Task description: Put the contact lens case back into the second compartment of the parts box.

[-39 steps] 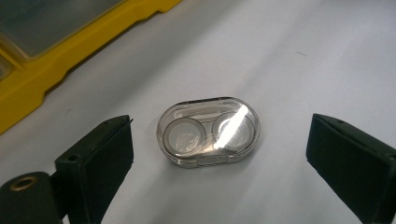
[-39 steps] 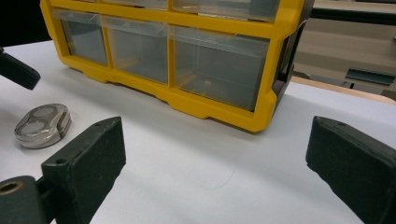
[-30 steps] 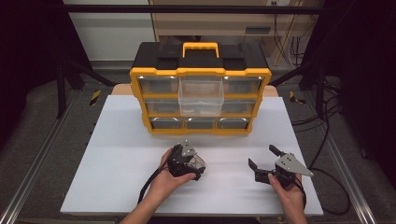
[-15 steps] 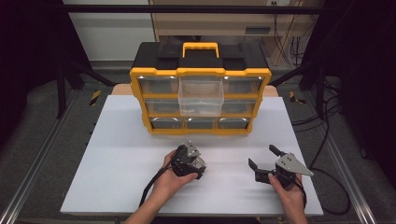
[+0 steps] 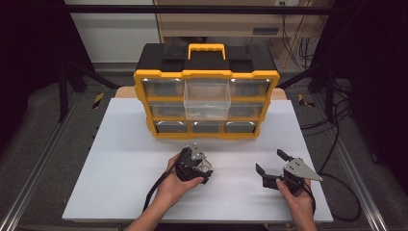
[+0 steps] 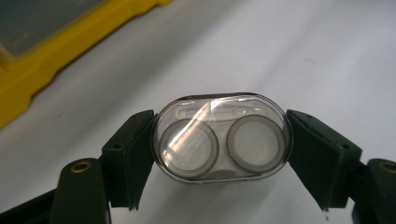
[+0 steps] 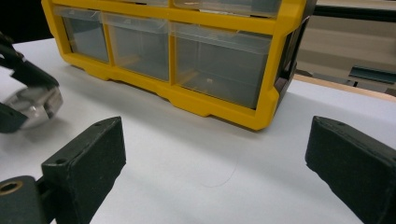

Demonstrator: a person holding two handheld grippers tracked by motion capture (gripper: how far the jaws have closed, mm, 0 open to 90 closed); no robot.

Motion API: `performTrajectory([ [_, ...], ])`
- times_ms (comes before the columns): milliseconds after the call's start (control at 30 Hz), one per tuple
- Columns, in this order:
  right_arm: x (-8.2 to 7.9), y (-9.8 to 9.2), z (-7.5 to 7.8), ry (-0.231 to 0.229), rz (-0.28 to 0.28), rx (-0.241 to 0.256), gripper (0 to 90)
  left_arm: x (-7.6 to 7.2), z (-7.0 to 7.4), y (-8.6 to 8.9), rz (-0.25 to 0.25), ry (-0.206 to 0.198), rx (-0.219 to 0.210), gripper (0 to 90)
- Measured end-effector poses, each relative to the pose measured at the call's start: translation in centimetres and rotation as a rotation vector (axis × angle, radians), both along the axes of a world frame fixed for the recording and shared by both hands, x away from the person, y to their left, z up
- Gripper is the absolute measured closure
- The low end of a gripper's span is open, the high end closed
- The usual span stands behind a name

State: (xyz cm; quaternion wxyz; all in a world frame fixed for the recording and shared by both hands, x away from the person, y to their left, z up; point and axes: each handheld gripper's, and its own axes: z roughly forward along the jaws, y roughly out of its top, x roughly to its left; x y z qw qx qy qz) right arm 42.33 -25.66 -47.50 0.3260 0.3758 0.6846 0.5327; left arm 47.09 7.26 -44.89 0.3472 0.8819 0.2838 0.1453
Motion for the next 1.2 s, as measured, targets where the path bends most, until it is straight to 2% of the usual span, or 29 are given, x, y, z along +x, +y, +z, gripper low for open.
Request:
performTrajectory([
  [100, 0.0, 0.1, 0.0, 0.004, 0.007, 0.003, 5.1, -0.8, 1.4, 0.0, 0.006, -0.01, -0.032, 26.2],
  [233, 0.0, 0.3, 0.0, 0.005, 0.013, -0.001, 4.4, -1.7, 3.5, 0.3, -0.026, -0.051, -0.027, 26.2],
  [300, 0.0, 0.4, -0.1, 0.007, 0.015, -0.006, 4.4, -2.2, 4.7, 0.5, -0.028, -0.063, -0.042, 26.1],
  [600, 0.0, 0.9, -0.1, 0.016, 0.022, -0.011, 4.1, -3.8, 10.2, 1.3, -0.052, -0.106, -0.112, 26.2],
  [633, 0.0, 1.0, -0.1, 0.016, 0.026, -0.019, 4.1, -4.0, 11.4, 1.3, -0.059, -0.125, -0.116, 26.2],
  [700, 0.1, 1.2, -0.2, 0.017, 0.03, -0.026, 4.0, -4.1, 12.5, 1.4, -0.068, -0.144, -0.119, 26.2],
  [800, 0.1, 1.3, -0.2, 0.017, 0.03, -0.028, 4.0, -4.3, 14.0, 1.4, -0.073, -0.161, -0.119, 26.2],
  [833, 0.1, 1.3, -0.2, 0.018, 0.031, -0.029, 3.9, -4.3, 14.0, 1.4, -0.073, -0.161, -0.119, 26.2],
  [867, 0.1, 1.4, -0.2, 0.017, 0.033, -0.029, 3.8, -4.4, 14.8, 1.4, -0.08, -0.174, -0.116, 26.2],
  [933, 0.0, 1.4, -0.2, 0.016, 0.035, -0.032, 3.8, -4.6, 15.6, 1.4, -0.076, -0.18, -0.134, 26.2],
  [967, -0.1, 1.5, -0.2, 0.017, 0.034, -0.029, 3.7, -4.8, 16.0, 1.4, -0.057, -0.165, -0.156, 26.2],
  [1200, 0.0, 1.4, -0.2, 0.014, 0.033, -0.041, 3.8, -4.9, 18.2, 1.3, -0.064, -0.194, -0.174, 26.2],
])
